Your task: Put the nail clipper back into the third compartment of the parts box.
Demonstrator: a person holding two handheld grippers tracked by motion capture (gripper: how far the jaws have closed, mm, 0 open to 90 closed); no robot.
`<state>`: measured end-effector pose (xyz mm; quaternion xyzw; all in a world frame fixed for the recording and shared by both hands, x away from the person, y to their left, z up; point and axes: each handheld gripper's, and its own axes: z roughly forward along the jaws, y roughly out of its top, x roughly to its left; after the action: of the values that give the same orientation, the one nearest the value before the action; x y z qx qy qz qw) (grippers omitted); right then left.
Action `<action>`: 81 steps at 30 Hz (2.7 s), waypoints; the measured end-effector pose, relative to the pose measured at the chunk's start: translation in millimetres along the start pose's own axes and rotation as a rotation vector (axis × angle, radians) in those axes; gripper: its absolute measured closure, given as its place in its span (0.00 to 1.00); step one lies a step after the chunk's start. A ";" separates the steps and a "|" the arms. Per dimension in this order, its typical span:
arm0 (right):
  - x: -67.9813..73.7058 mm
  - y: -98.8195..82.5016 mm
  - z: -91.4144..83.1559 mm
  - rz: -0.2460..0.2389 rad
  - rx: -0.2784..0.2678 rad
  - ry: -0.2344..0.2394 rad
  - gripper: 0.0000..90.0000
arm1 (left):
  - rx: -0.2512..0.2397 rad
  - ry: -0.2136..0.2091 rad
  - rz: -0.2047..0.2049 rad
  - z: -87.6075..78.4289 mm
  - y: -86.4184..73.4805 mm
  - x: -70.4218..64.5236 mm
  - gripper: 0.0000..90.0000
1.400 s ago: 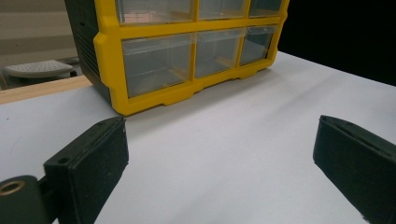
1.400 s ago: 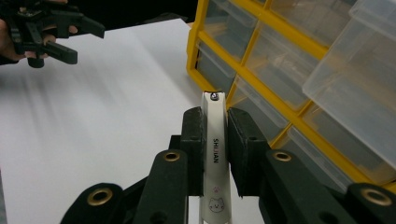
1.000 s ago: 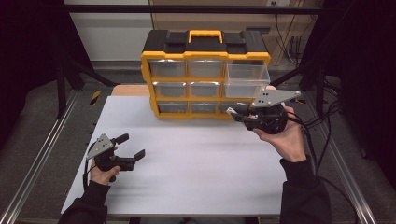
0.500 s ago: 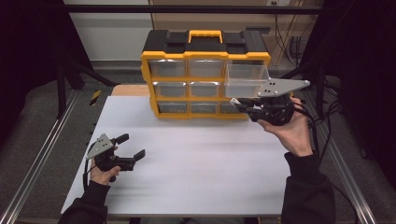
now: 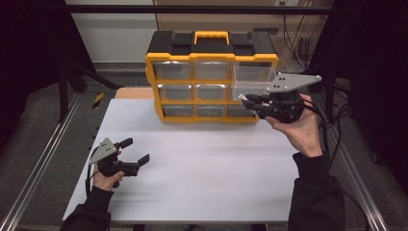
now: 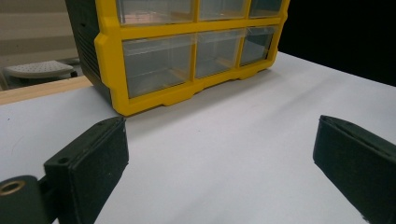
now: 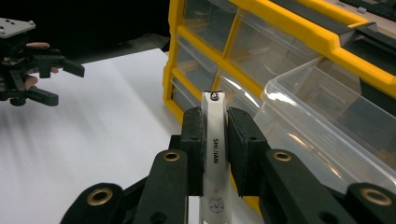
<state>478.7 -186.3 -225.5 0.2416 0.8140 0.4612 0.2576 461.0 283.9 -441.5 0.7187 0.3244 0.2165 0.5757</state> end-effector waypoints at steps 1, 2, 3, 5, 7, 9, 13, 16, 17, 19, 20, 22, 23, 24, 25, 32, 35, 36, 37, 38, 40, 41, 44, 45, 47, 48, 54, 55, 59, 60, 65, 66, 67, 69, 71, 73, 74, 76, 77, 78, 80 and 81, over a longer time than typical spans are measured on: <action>-0.6 1.1 0.2 -0.001 0.000 -0.001 0.86 | 0.000 0.000 0.000 0.0 0.0 0.1 0.03; -1.1 2.3 0.3 -0.001 -0.002 -0.002 0.86 | 0.000 0.000 -0.001 0.0 0.0 0.1 0.03; -1.5 3.5 0.3 -0.001 -0.002 -0.004 0.86 | -0.001 0.000 -0.001 0.0 0.0 0.1 0.03; -2.3 6.0 0.1 -0.001 -0.005 -0.006 0.86 | 0.000 0.000 0.000 0.0 0.0 0.0 0.03; -2.9 8.2 -0.1 -0.006 -0.005 -0.014 0.86 | -0.001 0.000 0.001 -0.1 0.1 -0.1 0.03; -3.8 10.3 -0.5 -0.006 -0.009 -0.016 0.86 | 0.000 0.000 0.000 0.1 0.0 0.1 0.03; -6.7 13.9 -0.6 -0.001 -0.014 -0.024 0.86 | -0.001 0.000 0.000 0.0 0.1 0.0 0.03; -8.7 17.1 -0.3 0.002 -0.020 -0.028 0.86 | 0.000 0.001 0.000 0.1 0.1 0.0 0.03; -9.0 18.1 -0.1 0.000 -0.020 -0.030 0.86 | -0.001 0.000 0.000 0.1 0.1 0.0 0.03; -9.2 20.0 0.7 -0.002 -0.019 -0.033 0.86 | -0.001 0.001 -0.002 0.0 0.1 0.2 0.03; -9.5 20.8 1.2 -0.002 -0.018 -0.035 0.86 | -0.001 0.001 -0.002 0.0 0.1 0.3 0.03; -11.0 22.4 2.6 0.003 -0.019 -0.038 0.86 | -0.002 0.000 -0.002 -0.1 0.1 0.2 0.03; -11.7 22.9 3.3 0.004 -0.018 -0.041 0.86 | -0.002 0.001 -0.002 -0.1 0.2 0.2 0.03; -12.2 23.4 3.9 0.005 -0.016 -0.044 0.86 | -0.002 0.001 -0.002 -0.1 0.2 0.2 0.03; -12.9 23.9 4.7 0.006 -0.013 -0.046 0.86 | -0.002 0.001 -0.002 -0.1 0.2 0.2 0.03; -18.4 28.0 8.2 0.015 -0.005 -0.055 0.86 | -0.002 0.000 -0.003 0.0 0.1 0.5 0.03; -20.8 29.8 9.3 0.019 -0.002 -0.061 0.86 | -0.002 0.000 -0.003 -0.1 0.2 0.4 0.03; -21.6 30.5 9.6 0.020 -0.003 -0.063 0.86 | -0.003 0.001 -0.002 -0.3 0.3 0.5 0.03; -22.5 31.1 9.9 0.021 -0.002 -0.064 0.86 | -0.004 0.001 -0.003 -0.4 0.4 0.5 0.03; -23.4 31.7 10.3 0.021 -0.003 -0.067 0.86 | -0.005 0.002 -0.004 -0.5 0.3 0.7 0.03; -24.8 32.7 11.1 0.026 -0.002 -0.070 0.86 | -0.005 0.002 -0.005 -0.6 0.3 0.8 0.03; -25.7 33.1 11.8 0.028 0.000 -0.072 0.86 | -0.005 0.002 -0.004 -0.6 0.4 0.7 0.03; -28.5 33.7 13.6 0.033 0.000 -0.079 0.86 | -0.005 0.002 -0.004 -0.5 0.4 0.6 0.03; -30.0 33.9 14.2 0.036 0.000 -0.084 0.86 | -0.005 0.002 -0.004 -0.5 0.4 0.7 0.03; -32.0 34.8 14.7 0.043 -0.002 -0.088 0.86 | -0.005 0.002 -0.004 -0.5 0.4 0.7 0.03; -32.9 35.2 14.9 0.043 -0.003 -0.089 0.86 | -0.005 0.002 -0.004 -0.5 0.3 0.7 0.03; -39.5 38.6 16.5 0.055 -0.005 -0.107 0.86 | -0.005 0.001 -0.004 -0.7 0.5 0.6 0.03; -40.7 39.0 16.9 0.056 -0.004 -0.110 0.86 | -0.006 0.002 -0.004 -0.7 0.5 0.6 0.03; -45.4 40.3 18.7 0.065 0.000 -0.122 0.86 | -0.006 0.002 -0.004 -0.6 0.4 0.7 0.03; -46.2 40.6 19.2 0.067 0.001 -0.125 0.86 | -0.006 0.002 -0.004 -0.7 0.5 0.7 0.03; -52.4 43.1 23.0 0.072 0.006 -0.138 0.86 | -0.004 0.001 -0.003 -0.4 0.4 0.5 0.03; -53.1 43.5 23.5 0.074 0.007 -0.140 0.86 | -0.004 0.002 -0.003 -0.4 0.4 0.6 0.03; -54.0 43.9 24.2 0.077 0.009 -0.141 0.86 | -0.005 0.002 -0.005 -0.6 0.4 0.7 0.03; -55.9 44.6 25.9 0.077 0.012 -0.148 0.86 | -0.007 0.003 -0.004 -0.8 0.6 0.8 0.03; -58.1 44.8 27.5 0.079 0.015 -0.153 0.86 | -0.007 0.003 -0.005 -0.9 0.6 0.9 0.03; -60.1 45.1 28.9 0.084 0.018 -0.155 0.86 | -0.007 0.003 -0.006 -1.0 0.6 1.1 0.03; -61.0 45.2 29.6 0.083 0.018 -0.156 0.86 | -0.007 0.003 -0.006 -1.0 0.6 1.2 0.03; -62.3 45.6 31.0 0.084 0.022 -0.160 0.86 | -0.007 0.003 -0.006 -1.1 0.6 1.2 0.04; -62.8 45.7 31.5 0.087 0.021 -0.160 0.86 | -0.007 0.003 -0.008 -1.1 0.5 1.4 0.03; -63.8 45.8 32.4 0.087 0.022 -0.164 0.86 | -0.007 0.004 -0.008 -1.2 0.5 1.4 0.03; -65.2 45.8 33.9 0.090 0.024 -0.167 0.86 | -0.007 0.003 -0.007 -1.2 0.6 1.3 0.04; -66.2 45.8 35.0 0.090 0.029 -0.172 0.86 | -0.007 0.003 -0.007 -1.1 0.6 1.3 0.04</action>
<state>558.0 -185.1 -187.8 0.3206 0.7838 0.4379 0.3020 461.2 285.5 -440.8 0.7152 0.3270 0.2170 0.5783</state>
